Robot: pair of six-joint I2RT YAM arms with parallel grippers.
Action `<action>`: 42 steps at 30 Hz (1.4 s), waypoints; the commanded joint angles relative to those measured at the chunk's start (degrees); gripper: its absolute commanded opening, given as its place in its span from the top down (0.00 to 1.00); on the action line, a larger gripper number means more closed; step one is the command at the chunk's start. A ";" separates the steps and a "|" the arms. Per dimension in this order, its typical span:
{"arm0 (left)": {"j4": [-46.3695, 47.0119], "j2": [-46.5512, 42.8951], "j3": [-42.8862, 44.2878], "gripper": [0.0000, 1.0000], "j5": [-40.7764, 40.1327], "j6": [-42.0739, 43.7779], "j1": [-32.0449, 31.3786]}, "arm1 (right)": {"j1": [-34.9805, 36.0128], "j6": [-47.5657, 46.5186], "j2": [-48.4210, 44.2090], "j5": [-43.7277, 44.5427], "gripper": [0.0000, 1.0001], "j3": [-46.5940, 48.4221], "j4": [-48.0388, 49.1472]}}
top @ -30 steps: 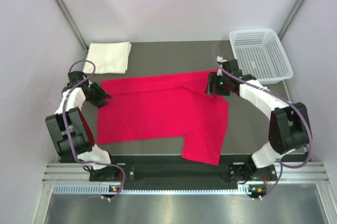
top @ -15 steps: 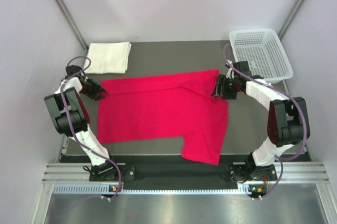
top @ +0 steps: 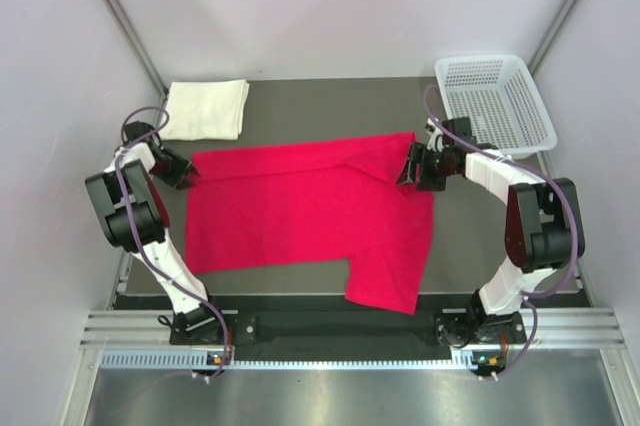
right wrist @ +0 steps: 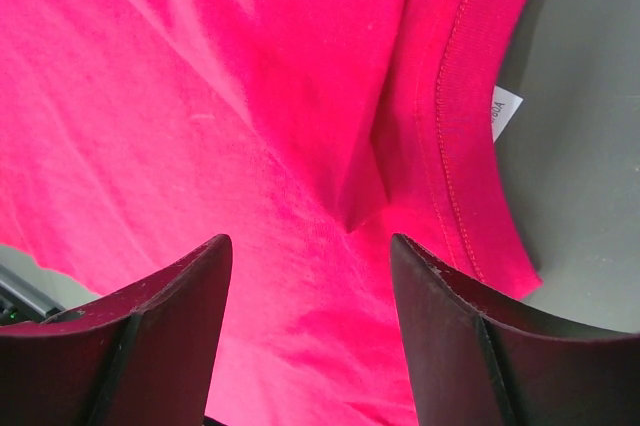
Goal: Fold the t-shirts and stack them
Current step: Fold the tshirt
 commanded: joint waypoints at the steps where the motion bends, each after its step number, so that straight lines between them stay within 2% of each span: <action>1: 0.49 0.01 1.05 0.62 -1.55 -0.59 0.42 | -0.82 0.15 0.76 -1.68 0.36 2.77 2.46; 6: 0.49 2.03 2.28 0.67 -1.99 -0.77 0.42 | -1.09 0.32 1.20 -1.85 0.37 3.12 2.46; 9: -0.30 3.08 3.77 0.76 -2.16 -0.15 0.51 | -1.26 0.50 1.55 -2.47 0.37 3.21 2.46; 11: -0.74 3.52 4.83 0.88 -1.99 0.29 0.60 | -1.44 0.68 1.55 -3.17 0.36 3.04 2.55; 13: -1.01 3.35 5.18 0.93 -1.99 0.73 0.51 | -1.79 0.68 1.81 -3.26 0.35 2.86 2.46; 14: -1.01 3.18 5.27 0.99 -1.90 0.82 0.51 | -1.96 0.59 1.90 -3.00 0.35 2.77 2.46; 16: -1.10 2.74 5.53 1.00 -1.90 1.25 0.51 | -2.67 0.41 2.51 -3.26 0.35 3.12 2.37; 23: -2.76 1.60 6.94 1.00 -1.03 2.66 0.51 | -2.58 1.11 5.15 -4.93 0.45 3.12 4.04; 28: -2.85 1.33 7.12 1.00 0.56 2.57 0.42 | -1.88 1.64 7.08 -4.58 0.46 3.21 4.92; 31: -2.77 1.33 7.03 1.00 0.73 2.75 0.42 | -1.79 1.91 8.23 -4.84 0.59 4.08 5.10; 32: -2.85 1.33 7.12 1.00 0.82 2.84 0.51 | -1.70 2.08 8.32 -5.10 0.68 4.35 5.10; 35: -3.20 1.15 7.64 1.00 0.65 3.19 0.51 | -1.18 2.35 8.15 -5.46 0.83 4.88 5.18; 38: -3.56 1.42 8.35 1.00 0.82 3.63 0.43 | -1.00 2.87 7.71 -5.46 0.93 4.79 5.54; 42: -3.82 1.68 8.79 1.00 1.08 3.54 0.51 | -1.09 3.49 6.40 -3.09 1.00 4.70 4.23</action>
